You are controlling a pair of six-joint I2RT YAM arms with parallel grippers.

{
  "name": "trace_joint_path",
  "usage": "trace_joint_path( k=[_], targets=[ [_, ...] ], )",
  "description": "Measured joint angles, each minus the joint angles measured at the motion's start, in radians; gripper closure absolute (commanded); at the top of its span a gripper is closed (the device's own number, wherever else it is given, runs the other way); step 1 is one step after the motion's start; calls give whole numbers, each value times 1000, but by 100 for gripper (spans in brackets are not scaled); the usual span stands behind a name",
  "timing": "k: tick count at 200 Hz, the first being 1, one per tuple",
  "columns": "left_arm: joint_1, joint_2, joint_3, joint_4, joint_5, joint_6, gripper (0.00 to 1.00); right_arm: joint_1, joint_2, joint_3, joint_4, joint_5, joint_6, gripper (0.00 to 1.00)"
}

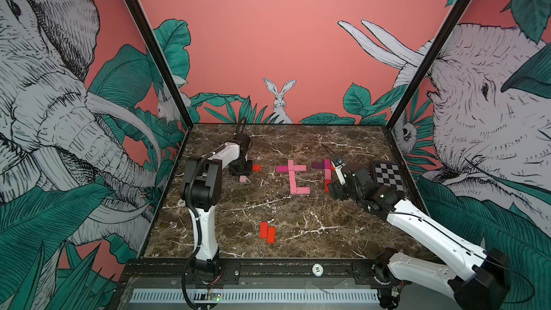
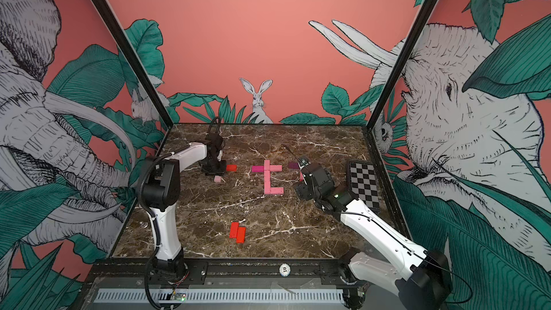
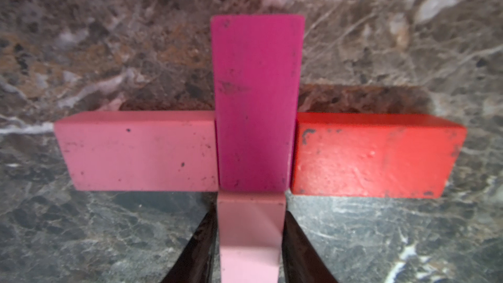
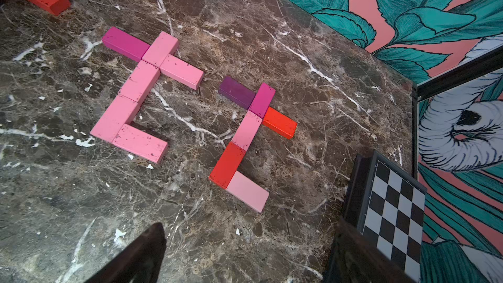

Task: Assemble the letter t with building blocks
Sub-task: Assemble the building block at the center of the board.

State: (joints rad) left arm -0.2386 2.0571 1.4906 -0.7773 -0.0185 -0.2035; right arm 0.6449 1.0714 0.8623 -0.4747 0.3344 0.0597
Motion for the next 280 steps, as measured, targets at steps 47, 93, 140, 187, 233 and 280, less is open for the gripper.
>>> trace_joint_path(
  k=[47, 93, 140, 187, 233, 280],
  targets=[
    [0, 0, 0, 0, 3, 5, 61, 0, 0, 0, 0, 0, 0, 5],
    [0, 0, 0, 0, 2, 10, 62, 0, 0, 0, 0, 0, 0, 5],
    [0, 1, 0, -1, 2, 14, 65, 0, 0, 0, 0, 0, 0, 5],
    [0, 5, 8, -9, -5, 18, 65, 0, 0, 0, 1, 0, 0, 5],
    [0, 7, 13, -14, -10, 17, 63, 0, 0, 0, 1, 0, 0, 5],
    [1, 9, 15, -19, -11, 16, 51, 0, 0, 0, 1, 0, 0, 5]
  ],
)
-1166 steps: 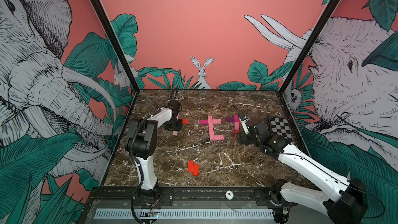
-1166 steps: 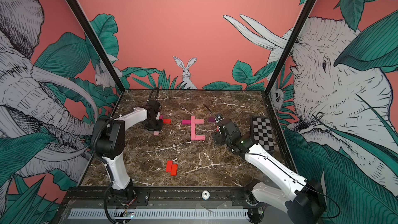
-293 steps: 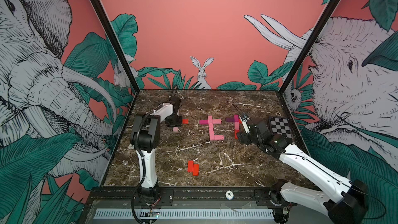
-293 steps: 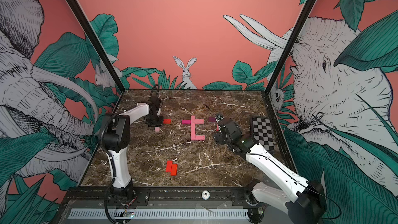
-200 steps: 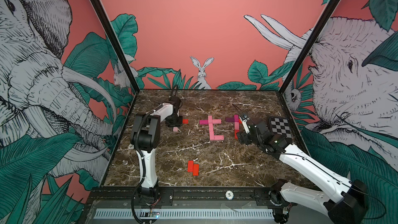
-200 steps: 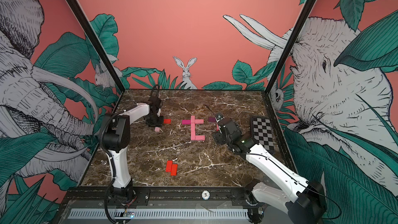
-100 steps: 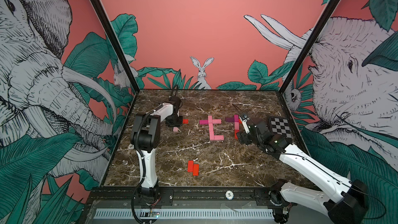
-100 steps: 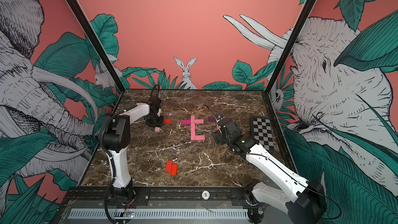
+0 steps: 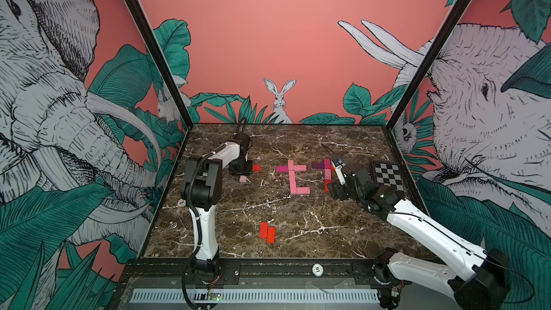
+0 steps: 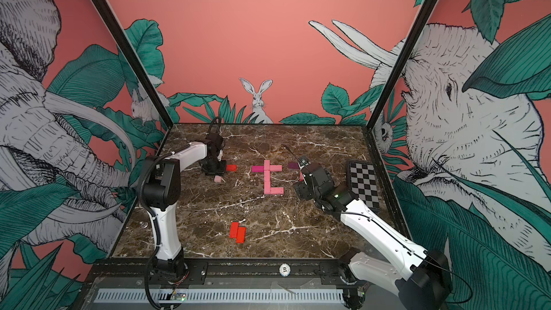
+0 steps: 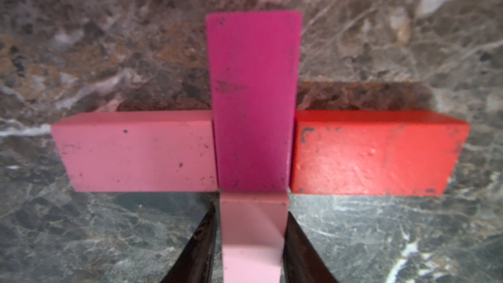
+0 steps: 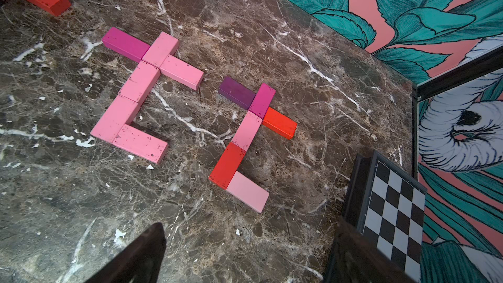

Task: Assemble the letter t with building blocks
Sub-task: Assemble the building block at the center of the board, then pick up the building block from the center of the board.

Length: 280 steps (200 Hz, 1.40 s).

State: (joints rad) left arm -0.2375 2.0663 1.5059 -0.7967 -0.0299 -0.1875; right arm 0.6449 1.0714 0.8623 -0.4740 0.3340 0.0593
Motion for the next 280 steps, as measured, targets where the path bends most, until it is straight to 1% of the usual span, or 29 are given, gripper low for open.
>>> trace_joint_path(
  k=[13, 42, 54, 92, 112, 131, 149, 165, 190, 210, 229, 254, 280],
  targets=[
    [1, 0, 0, -1, 3, 0, 46, 0, 0, 0, 0, 0, 0, 5],
    [4, -8, -13, 6, 19, 0, 29, 0, 2, 0, 3, 0, 0, 5],
    [4, -26, -38, 18, 34, 2, 26, 0, 5, 0, 4, -1, 0, 5],
    [3, -116, -121, 18, 85, 10, 11, 0, 14, 0, 12, -2, 0, 5],
    [3, -211, -176, 17, 101, 14, 8, 0, 21, 0, 17, -3, 0, 5],
    [0, -340, -249, 14, 109, 13, 8, 0, 28, 0, 23, -7, 0, 5],
    [-21, -474, -328, 0, 101, 2, 8, 0, 39, 0, 30, -10, 1, 5],
    [-95, -577, -392, -29, 77, -27, 9, 0, 53, 0, 40, -11, 1, 5],
    [-270, -718, -505, -66, 59, -124, 15, 0, 75, 0, 47, -13, 1, 5],
    [-395, -837, -630, -72, 63, -249, 19, 0, 85, 0, 53, -14, 1, 5],
    [-513, -918, -724, -73, 66, -380, 23, 0, 94, 0, 58, -17, 1, 5],
    [-647, -941, -798, -56, 67, -512, 24, 0, 108, 0, 66, -21, 0, 5],
    [-717, -878, -819, -29, 62, -580, 26, 0, 117, 0, 72, -27, 1, 5]
  ],
)
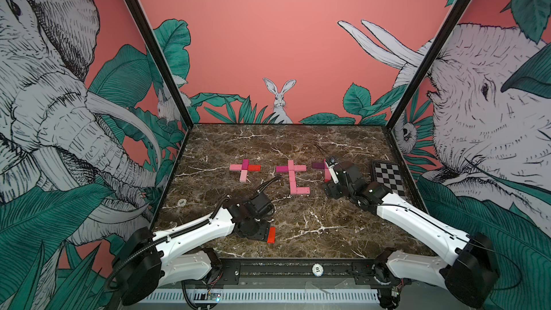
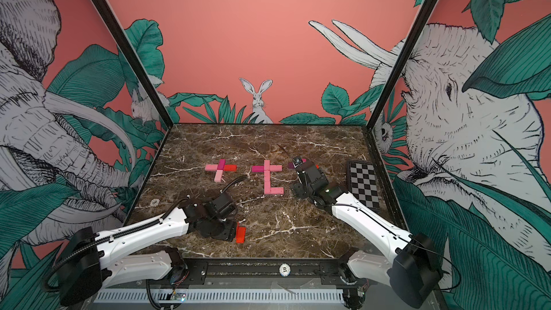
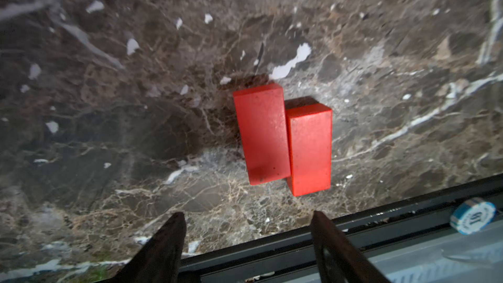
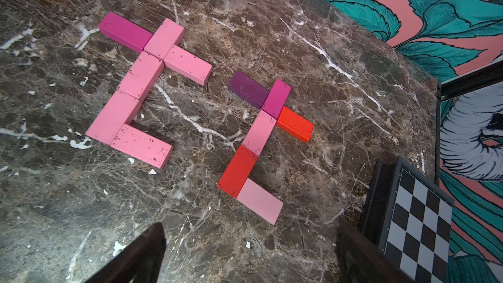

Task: Assemble the letter t with building blocks
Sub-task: Pick up the building block from the center of the board.

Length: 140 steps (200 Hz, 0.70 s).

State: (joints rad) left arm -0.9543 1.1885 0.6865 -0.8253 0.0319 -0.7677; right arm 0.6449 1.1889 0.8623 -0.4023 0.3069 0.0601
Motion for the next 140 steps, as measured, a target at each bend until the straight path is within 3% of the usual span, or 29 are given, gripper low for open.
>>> trace_joint_path(
  k=[44, 60, 109, 140],
  targets=[
    [-21, 167, 6, 44, -38, -38, 33, 0, 0, 0, 2, -4, 7, 5],
    [-20, 191, 6, 70, -47, -53, 38, 0, 0, 0, 2, -4, 8, 5],
    [-21, 244, 33, 111, -61, -55, 39, 0, -1, 0, 2, -4, 12, 5],
    [-21, 275, 58, 119, -69, -54, 52, 0, -1, 0, 2, -4, 15, 5]
  ],
)
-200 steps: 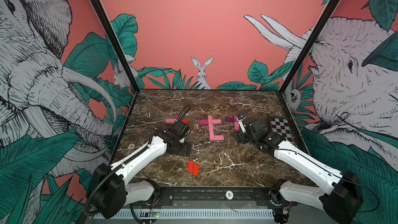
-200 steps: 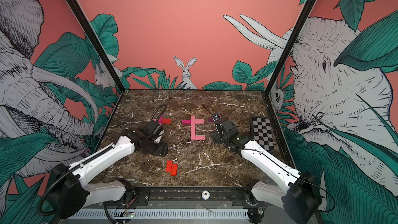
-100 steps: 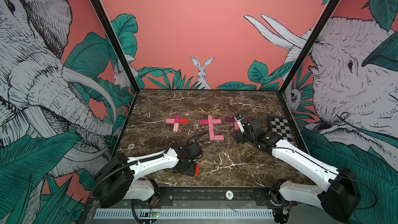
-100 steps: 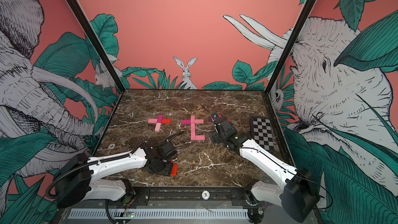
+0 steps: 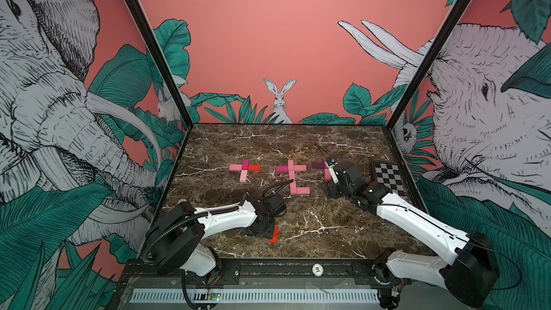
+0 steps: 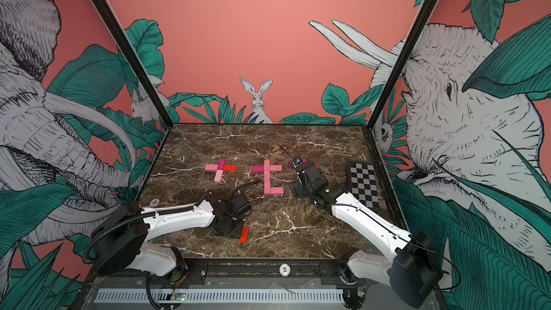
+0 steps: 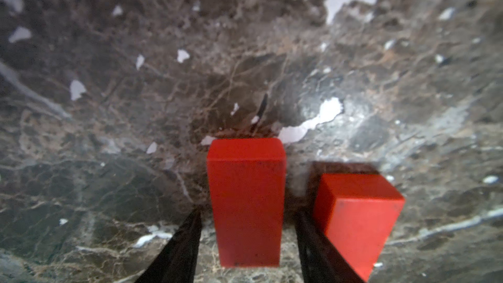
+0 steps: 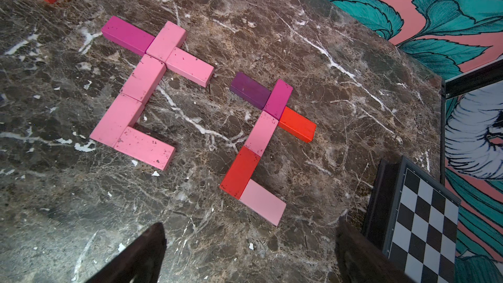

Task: Assemble the letter t with building blocks
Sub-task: Pick up the building block from the center of the board.

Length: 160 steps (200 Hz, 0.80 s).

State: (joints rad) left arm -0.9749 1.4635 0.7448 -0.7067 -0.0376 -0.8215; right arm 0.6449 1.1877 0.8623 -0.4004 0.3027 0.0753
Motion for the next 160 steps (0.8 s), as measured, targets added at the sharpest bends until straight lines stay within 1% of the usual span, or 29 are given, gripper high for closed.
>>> trace_joint_path(
  k=[14, 20, 31, 45, 52, 75, 93, 129, 160],
  targets=[
    [0, 10, 8, 3, -1, -2, 59, 0, -2, 0, 0, 0, 0, 5],
    [0, 12, 8, 5, -3, -2, 64, 0, -4, 0, 0, 0, 0, 5],
    [0, 12, 8, 8, -4, -3, 68, 0, -7, 0, 0, 0, 0, 5],
    [0, 11, 8, 12, -7, -10, 79, 0, -8, 0, 0, 0, 0, 5],
    [0, 9, 8, 14, -8, -11, 81, 0, -8, 0, 0, 0, 0, 5],
    [18, 8, 6, 18, -7, -13, 83, 0, -8, 0, 0, 0, 0, 5],
    [62, 8, 8, 18, -5, 5, 85, 0, -8, 0, 0, 0, 0, 5],
    [222, 8, 31, -10, -12, 106, 83, 0, -8, 0, -1, 0, -2, 5],
    [363, 8, 119, -53, -13, 222, 83, 0, -8, 0, -1, 1, -5, 5]
  ],
)
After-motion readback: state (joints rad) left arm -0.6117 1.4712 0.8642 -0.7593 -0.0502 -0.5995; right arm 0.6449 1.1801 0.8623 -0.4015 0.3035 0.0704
